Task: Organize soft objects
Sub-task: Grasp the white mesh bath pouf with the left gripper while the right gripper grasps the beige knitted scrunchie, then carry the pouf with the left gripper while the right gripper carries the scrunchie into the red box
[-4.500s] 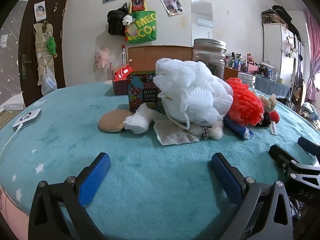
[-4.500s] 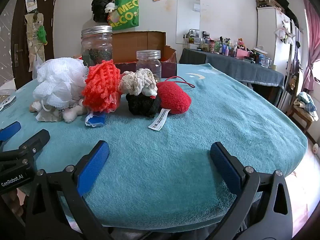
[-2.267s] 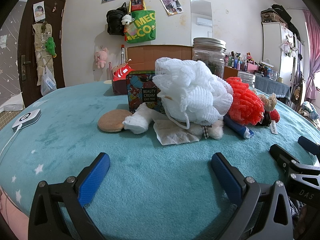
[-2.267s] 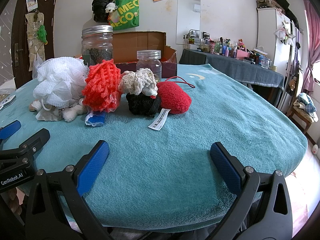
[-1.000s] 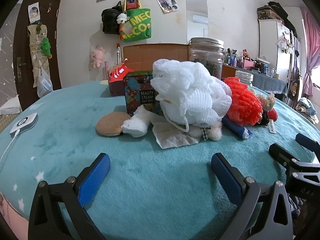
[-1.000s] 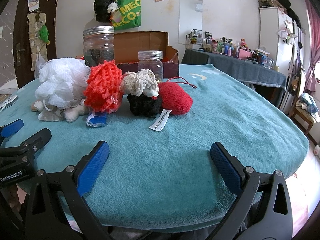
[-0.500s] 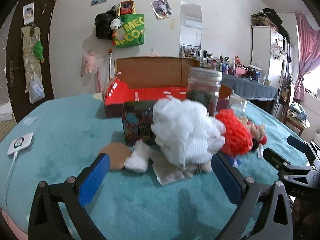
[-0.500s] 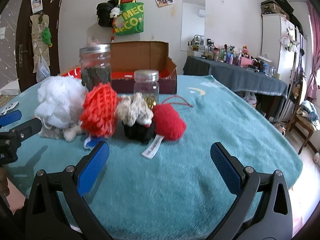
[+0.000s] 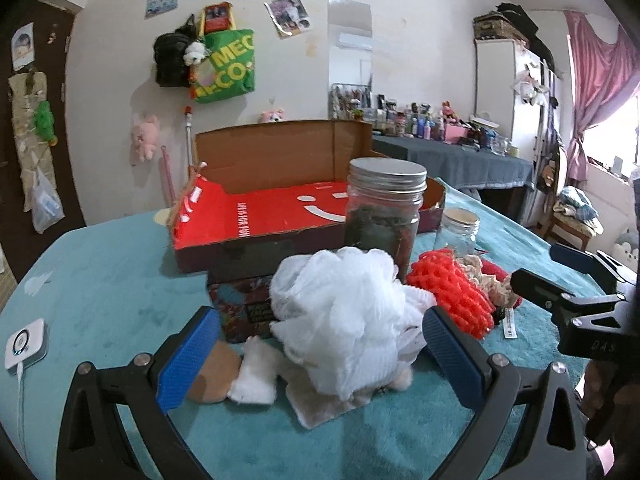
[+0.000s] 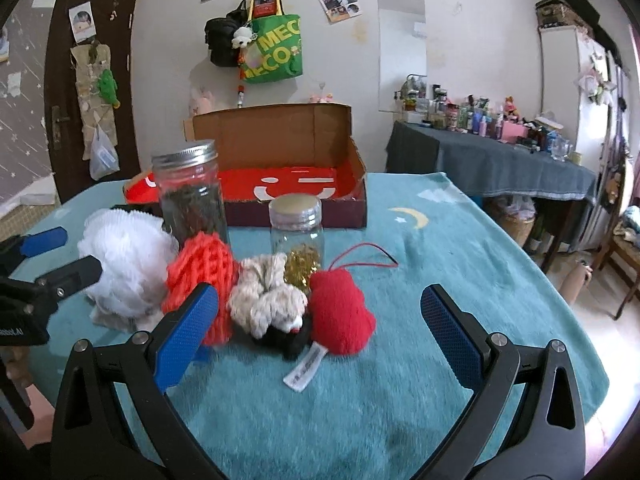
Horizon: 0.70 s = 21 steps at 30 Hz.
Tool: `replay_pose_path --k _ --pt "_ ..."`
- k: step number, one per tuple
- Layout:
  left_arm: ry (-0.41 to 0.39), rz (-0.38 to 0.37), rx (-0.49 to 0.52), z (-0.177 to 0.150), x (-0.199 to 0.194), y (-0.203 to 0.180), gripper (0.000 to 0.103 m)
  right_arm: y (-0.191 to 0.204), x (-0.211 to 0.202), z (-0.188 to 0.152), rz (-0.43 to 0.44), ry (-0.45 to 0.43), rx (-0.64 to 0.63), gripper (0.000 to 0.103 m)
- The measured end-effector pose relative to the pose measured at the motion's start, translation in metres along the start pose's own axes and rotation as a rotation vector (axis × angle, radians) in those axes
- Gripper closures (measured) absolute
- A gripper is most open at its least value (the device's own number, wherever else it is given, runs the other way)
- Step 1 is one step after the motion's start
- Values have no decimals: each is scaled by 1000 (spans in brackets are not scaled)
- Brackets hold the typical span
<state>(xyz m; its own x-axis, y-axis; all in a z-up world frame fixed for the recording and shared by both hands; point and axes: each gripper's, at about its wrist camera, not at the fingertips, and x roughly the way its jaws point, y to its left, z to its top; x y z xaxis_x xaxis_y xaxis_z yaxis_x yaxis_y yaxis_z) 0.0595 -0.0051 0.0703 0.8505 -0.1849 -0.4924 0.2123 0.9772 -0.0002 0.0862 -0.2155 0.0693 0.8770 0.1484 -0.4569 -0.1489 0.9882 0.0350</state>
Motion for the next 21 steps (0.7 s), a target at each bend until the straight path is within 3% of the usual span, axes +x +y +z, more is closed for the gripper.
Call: replay_pose_path --k 5,9,11,13,14,15,18,21 --pt "38 -26 9 5 14 0 0 -5 16 5 100 32 -8 2" --pt "55 -43 22 6 23 -2 3 -5 28 1 147 65 -32 26" --pt "71 -65 26 5 26 -3 13 -3 33 -2 168 84 -50 39" --pt "102 -105 39 1 30 -7 29 -4 37 -5 211 104 -42 52" --pt "115 -126 42 -1 32 -6 43 -5 38 -6 234 113 -32 58" --pt "123 -144 41 -2 33 -7 44 -4 39 -6 243 120 -29 66" --pt "105 -145 48 -3 28 -8 54 -5 36 -7 263 109 -22 76" --pt "102 -152 35 -2 25 -6 57 -5 32 -7 269 96 -16 78"
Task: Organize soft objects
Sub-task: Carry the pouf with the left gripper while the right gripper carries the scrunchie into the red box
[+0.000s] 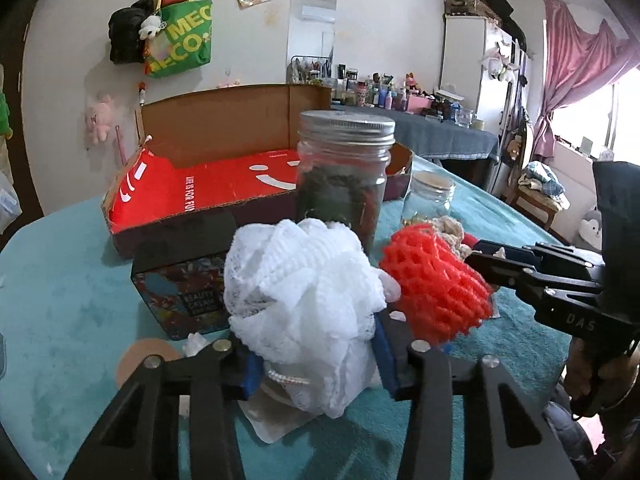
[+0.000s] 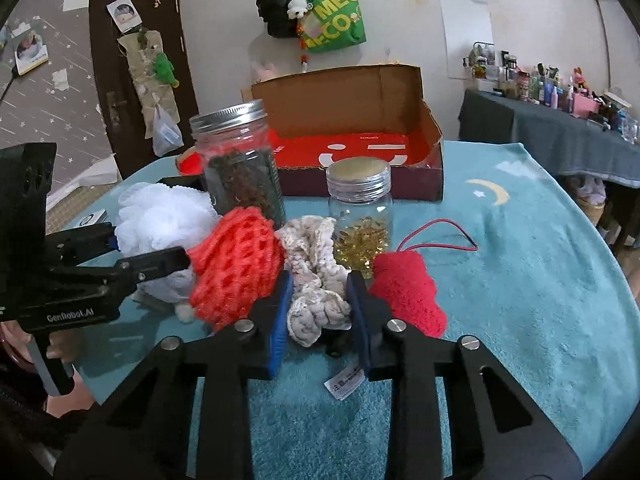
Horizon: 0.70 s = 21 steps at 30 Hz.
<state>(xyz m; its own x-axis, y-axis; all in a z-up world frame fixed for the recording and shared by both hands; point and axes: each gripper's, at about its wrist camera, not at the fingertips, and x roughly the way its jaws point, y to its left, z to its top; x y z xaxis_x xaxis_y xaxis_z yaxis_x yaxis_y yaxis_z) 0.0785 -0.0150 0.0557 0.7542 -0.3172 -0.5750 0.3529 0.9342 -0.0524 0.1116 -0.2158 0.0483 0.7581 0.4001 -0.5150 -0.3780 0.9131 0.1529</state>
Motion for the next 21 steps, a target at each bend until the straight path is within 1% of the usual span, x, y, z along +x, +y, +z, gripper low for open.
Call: replay_pose_path --k 2,9,21 --pt "-1 -4 -2 0 -1 0 58 -1 -3 -1 12 -8 13 79" --pt "-12 -13 -8 6 -9 3 60 2 -12 2 -2 -45 6 80" --pt "-75 8 -15 20 -35 17 60 3 -25 15 -11 -89 2 80"
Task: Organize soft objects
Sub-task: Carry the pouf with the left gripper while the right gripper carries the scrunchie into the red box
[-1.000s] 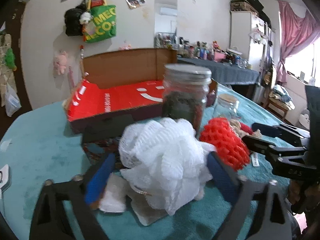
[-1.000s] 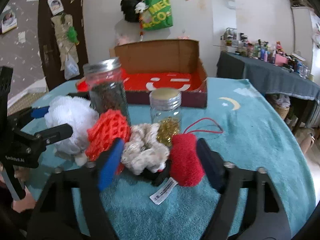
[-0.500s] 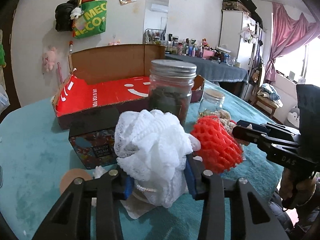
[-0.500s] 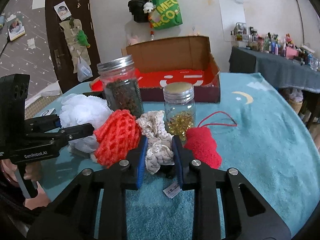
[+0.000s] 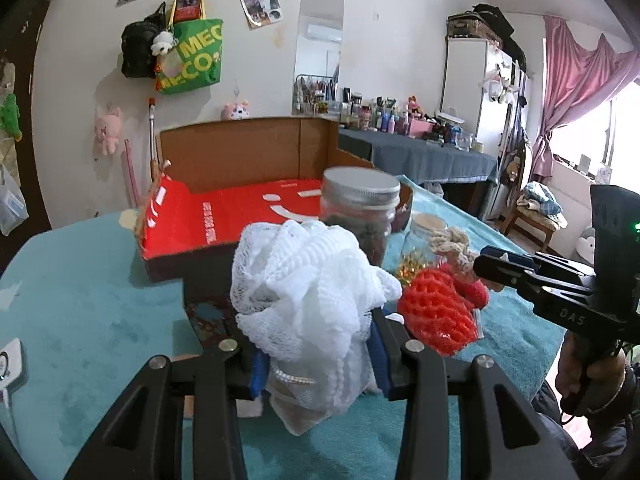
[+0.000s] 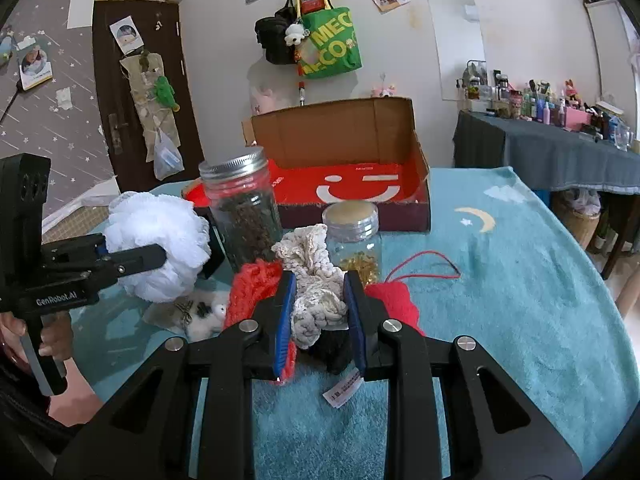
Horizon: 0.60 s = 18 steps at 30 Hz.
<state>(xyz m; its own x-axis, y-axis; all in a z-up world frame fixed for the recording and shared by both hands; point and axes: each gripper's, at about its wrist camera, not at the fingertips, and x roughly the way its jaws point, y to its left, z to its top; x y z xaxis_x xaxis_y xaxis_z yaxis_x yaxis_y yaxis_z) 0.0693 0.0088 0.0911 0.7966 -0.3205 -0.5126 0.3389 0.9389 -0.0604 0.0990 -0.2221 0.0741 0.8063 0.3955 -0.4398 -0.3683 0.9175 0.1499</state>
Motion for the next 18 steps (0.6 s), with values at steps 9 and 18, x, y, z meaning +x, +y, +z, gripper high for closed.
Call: replay_pose_path --k 9,18 --pt "-51 32 17 23 -15 14 60 -1 -11 20 -4 -42 -15 80" --pt "-57 38 42 58 -9 29 60 -1 -11 60 4 -78 -79 80"
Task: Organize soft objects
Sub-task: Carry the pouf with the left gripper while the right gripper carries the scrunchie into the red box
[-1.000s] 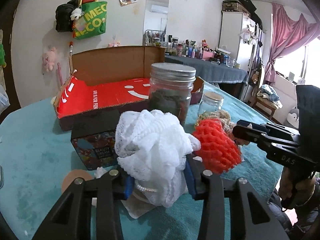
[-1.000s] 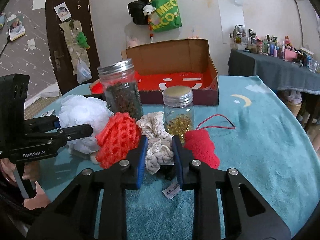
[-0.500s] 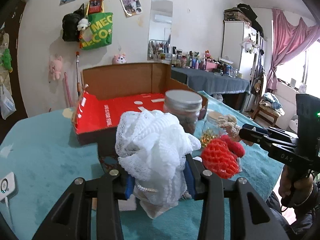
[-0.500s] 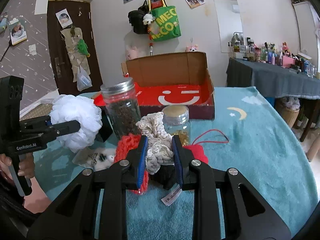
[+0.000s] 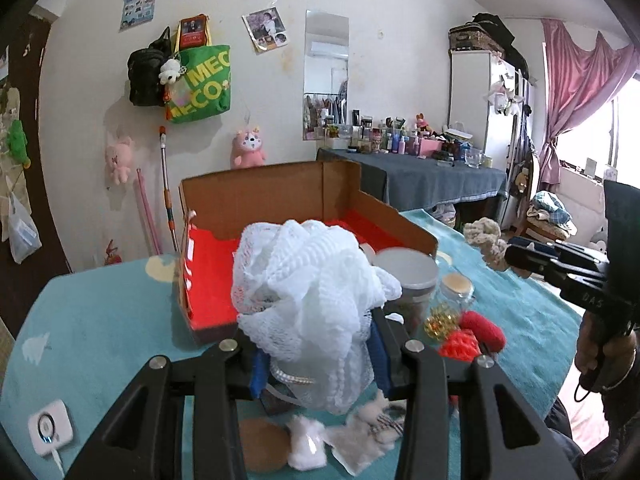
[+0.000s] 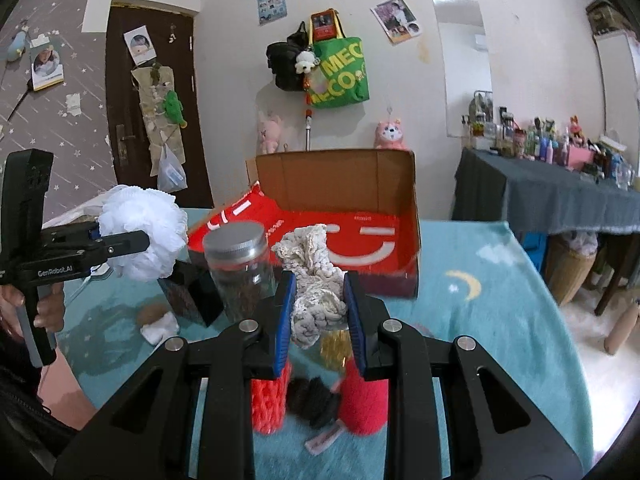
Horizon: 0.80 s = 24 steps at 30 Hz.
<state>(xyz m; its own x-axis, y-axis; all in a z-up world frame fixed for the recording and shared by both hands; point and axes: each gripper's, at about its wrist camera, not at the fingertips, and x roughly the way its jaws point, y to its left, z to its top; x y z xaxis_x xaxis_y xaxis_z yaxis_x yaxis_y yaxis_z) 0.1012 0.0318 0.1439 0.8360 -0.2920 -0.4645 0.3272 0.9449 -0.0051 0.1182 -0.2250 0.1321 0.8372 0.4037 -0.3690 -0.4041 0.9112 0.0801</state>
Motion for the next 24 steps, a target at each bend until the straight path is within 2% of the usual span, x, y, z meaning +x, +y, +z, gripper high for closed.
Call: replay_pose_path --k 4,13,24 --pt "17 -13 16 13 9 4 60 1 6 21 10 -2 -31 80" --pt "54 -31 66 46 33 9 60 -5 40 63 37 53 -72 80" --pt "149 -78 99 86 94 26 59 -19 119 106 64 191 -123 80"
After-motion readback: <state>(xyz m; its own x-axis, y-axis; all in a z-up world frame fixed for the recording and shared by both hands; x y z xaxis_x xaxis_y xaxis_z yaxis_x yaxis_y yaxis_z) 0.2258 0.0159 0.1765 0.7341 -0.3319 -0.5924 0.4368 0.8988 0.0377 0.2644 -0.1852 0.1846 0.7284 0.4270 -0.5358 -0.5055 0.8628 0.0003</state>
